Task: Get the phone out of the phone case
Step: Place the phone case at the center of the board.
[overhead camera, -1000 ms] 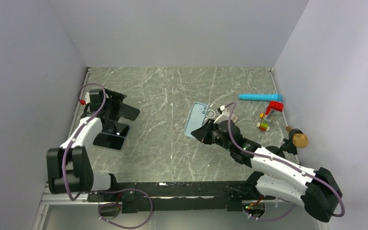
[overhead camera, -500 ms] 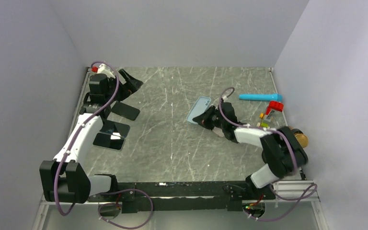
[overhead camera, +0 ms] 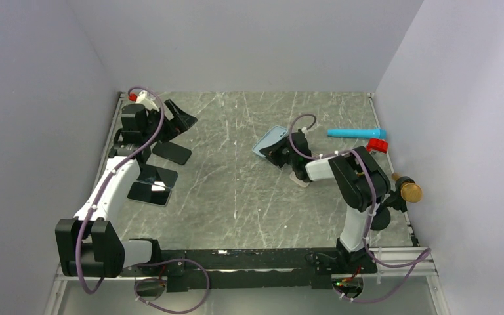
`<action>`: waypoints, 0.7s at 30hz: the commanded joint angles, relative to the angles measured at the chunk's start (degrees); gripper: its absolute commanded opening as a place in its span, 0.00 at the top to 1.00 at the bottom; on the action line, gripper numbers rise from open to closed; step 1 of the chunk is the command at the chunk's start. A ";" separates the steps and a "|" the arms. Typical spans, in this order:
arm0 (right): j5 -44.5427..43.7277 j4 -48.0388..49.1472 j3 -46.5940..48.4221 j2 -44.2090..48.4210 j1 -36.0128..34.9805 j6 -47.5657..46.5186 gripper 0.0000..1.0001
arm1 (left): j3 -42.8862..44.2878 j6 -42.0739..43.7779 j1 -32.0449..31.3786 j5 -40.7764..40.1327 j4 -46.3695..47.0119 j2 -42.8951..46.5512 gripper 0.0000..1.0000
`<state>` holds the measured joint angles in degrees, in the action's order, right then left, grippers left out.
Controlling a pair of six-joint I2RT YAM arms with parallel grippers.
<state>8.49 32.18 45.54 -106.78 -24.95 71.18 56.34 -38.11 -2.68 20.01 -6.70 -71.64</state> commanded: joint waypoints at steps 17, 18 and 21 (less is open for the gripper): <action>-3.50 0.76 -2.77 5.43 -3.32 -1.92 0.41 | 0.23 0.22 1.02 2.71 2.79 0.84 0.01; -3.52 0.09 -3.49 6.84 -3.75 -2.47 0.40 | 0.26 0.25 1.09 2.67 2.78 0.69 0.01; -4.31 -3.16 -5.49 11.56 -5.14 -4.54 0.37 | 0.44 0.47 1.09 2.54 2.49 0.17 0.01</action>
<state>5.82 30.72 42.02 -102.39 -28.40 70.02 56.34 -38.33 -1.85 22.06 -6.46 -71.61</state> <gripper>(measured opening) 0.610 0.994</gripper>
